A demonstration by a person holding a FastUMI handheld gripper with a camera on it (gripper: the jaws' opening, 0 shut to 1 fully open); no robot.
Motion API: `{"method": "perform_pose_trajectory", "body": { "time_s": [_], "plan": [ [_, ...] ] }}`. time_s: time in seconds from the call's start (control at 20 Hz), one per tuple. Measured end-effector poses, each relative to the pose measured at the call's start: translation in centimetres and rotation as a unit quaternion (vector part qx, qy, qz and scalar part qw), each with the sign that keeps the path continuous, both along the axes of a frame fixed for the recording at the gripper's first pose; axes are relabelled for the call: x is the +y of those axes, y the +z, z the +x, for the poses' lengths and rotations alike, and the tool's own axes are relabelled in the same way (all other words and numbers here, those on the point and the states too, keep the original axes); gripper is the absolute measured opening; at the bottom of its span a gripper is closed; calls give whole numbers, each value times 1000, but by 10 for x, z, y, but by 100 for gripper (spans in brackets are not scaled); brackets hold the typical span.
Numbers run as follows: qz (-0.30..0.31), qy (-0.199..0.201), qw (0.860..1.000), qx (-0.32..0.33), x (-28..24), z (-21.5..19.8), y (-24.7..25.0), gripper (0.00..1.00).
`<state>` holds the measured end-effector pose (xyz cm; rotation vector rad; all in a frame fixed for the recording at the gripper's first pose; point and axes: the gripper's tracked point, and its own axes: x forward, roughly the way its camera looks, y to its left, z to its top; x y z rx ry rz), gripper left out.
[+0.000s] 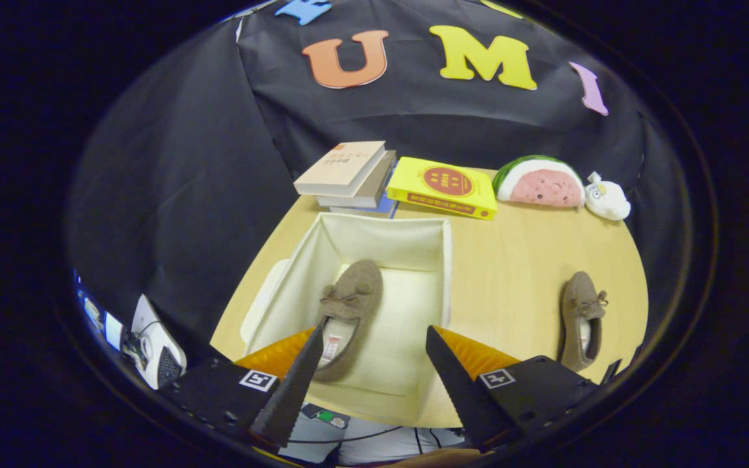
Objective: Open the storage box then place both shoes into the box .Put the left shoe in first, then the right shoe, with the right side of both shoes facing outward in a uniform manner.
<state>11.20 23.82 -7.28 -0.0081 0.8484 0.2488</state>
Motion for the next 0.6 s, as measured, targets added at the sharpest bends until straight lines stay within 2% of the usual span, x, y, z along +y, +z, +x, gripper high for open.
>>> {"method": "perform_pose_trajectory", "body": {
  "time_s": [0.35,0.6],
  "plan": [
    [-7,-50,999,13,-113,5,-3,97],
    [-18,-88,996,27,-197,11,-23,97]
  ]
}}
